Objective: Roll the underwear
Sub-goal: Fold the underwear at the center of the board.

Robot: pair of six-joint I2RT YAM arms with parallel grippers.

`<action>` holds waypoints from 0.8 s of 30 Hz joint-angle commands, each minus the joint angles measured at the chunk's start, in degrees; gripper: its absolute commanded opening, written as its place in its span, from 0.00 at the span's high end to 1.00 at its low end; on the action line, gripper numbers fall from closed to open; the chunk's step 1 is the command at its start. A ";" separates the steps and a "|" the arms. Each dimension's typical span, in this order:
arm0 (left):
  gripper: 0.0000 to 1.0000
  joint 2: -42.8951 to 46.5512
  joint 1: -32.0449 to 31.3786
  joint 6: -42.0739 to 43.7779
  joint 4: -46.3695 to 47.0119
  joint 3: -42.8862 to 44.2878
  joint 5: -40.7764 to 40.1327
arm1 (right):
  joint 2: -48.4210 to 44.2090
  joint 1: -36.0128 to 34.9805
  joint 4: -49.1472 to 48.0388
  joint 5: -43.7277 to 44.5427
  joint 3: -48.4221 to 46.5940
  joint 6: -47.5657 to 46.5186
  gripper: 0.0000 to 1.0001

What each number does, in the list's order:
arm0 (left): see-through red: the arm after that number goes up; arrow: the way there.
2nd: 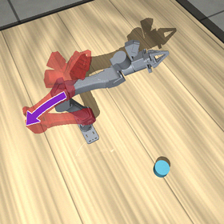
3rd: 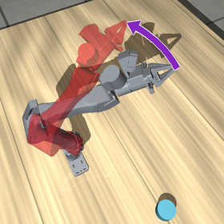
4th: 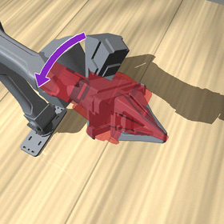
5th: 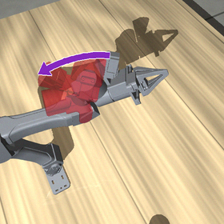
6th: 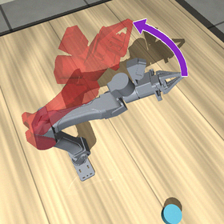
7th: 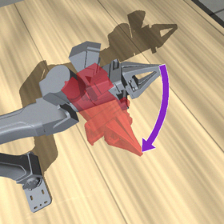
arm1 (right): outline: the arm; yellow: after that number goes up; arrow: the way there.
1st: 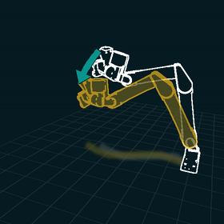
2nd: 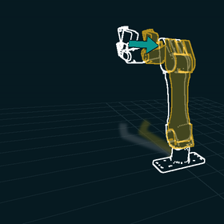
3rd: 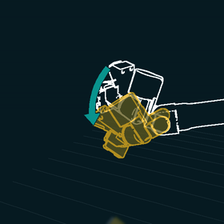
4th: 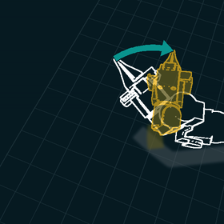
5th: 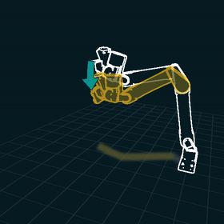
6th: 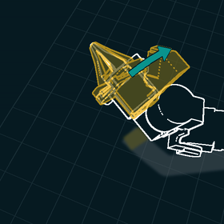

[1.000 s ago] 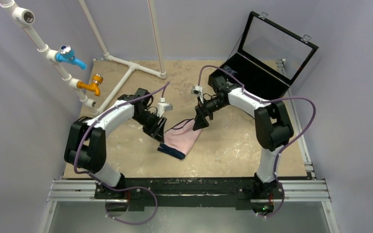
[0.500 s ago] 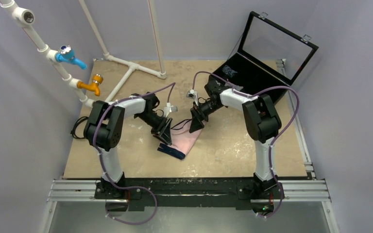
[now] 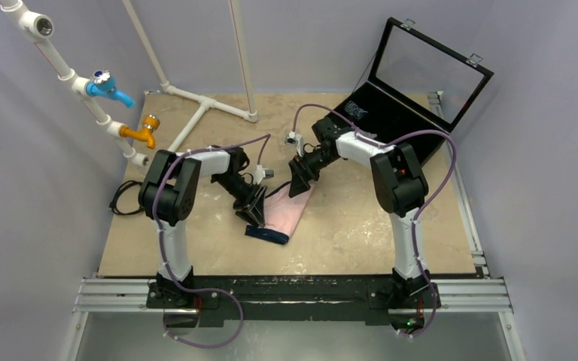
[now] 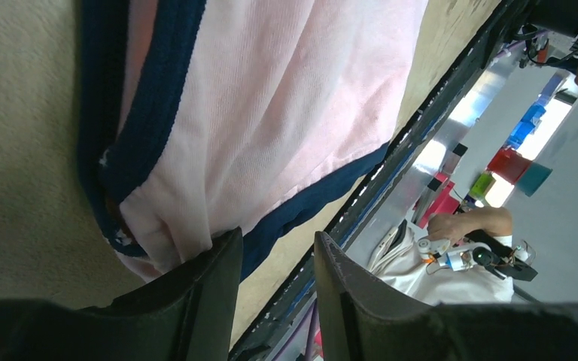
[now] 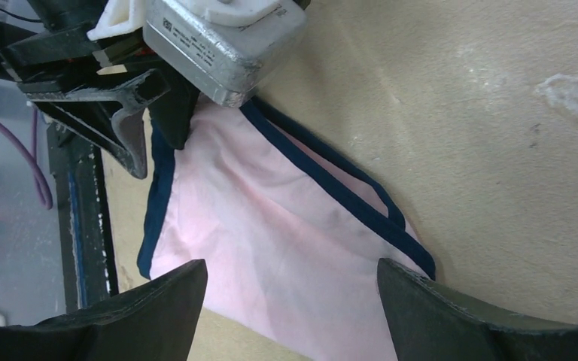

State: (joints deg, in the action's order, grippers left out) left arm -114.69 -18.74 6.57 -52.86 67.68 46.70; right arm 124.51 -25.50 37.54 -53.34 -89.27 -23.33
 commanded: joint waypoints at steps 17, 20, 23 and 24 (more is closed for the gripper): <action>0.58 5.11 0.48 4.60 0.76 0.89 7.35 | -5.32 0.01 16.77 1.03 -7.32 -14.02 0.14; 0.56 7.76 0.46 6.57 -0.57 1.46 8.14 | -9.54 -0.07 13.92 3.71 -3.66 -12.71 0.14; 0.53 10.49 0.55 7.90 -1.03 1.34 6.92 | -13.83 -0.08 9.62 7.03 1.21 -10.43 0.14; 0.52 11.39 0.55 8.26 -1.02 1.20 6.16 | -15.17 -0.19 7.99 8.48 2.96 -9.51 0.14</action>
State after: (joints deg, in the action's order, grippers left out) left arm -108.49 -18.74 10.92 -53.36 67.92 51.66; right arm 116.44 -25.45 50.48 -49.15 -90.59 -34.09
